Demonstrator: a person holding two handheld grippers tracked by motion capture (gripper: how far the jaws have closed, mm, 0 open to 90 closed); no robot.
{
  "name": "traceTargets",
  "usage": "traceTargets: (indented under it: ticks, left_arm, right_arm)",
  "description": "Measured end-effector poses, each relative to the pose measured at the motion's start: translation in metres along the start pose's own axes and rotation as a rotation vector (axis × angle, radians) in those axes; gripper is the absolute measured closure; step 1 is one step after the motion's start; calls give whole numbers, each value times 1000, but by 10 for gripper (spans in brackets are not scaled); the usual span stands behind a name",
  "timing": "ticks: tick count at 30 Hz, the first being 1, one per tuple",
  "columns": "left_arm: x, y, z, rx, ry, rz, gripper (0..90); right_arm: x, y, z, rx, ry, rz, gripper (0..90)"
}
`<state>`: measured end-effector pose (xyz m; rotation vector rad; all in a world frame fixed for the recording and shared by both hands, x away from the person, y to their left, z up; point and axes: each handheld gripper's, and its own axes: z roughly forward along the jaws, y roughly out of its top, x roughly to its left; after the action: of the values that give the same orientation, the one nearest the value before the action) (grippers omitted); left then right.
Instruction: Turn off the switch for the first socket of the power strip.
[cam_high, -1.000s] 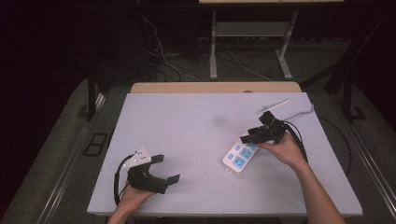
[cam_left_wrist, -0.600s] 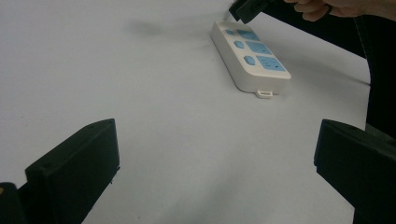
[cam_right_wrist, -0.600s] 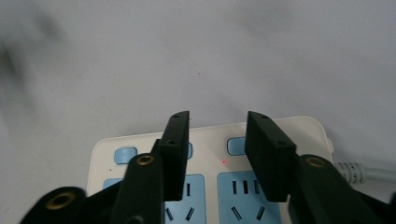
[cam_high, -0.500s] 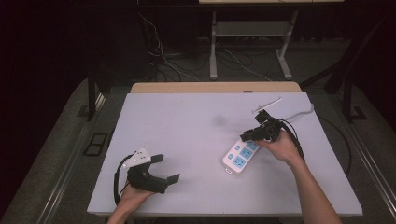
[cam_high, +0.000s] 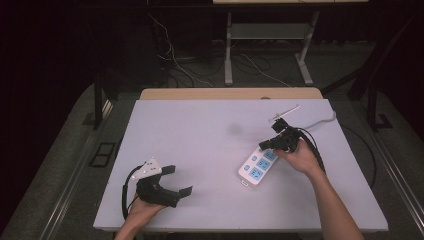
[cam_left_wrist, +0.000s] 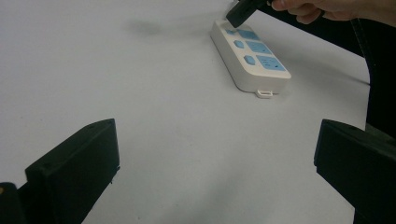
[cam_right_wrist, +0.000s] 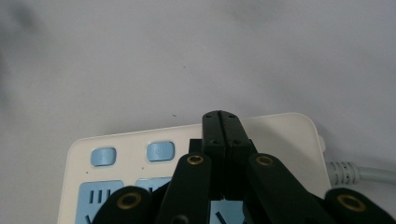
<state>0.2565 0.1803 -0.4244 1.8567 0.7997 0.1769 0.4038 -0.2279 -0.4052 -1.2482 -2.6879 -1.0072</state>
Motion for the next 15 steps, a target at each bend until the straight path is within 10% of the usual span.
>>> traceTargets:
  ticks: [15]
  left_arm:
    - [0, 0, 1, 3, 0, 2, 0]
  right_arm:
    - [0, 0, 8, 18, -10, -14, 897]
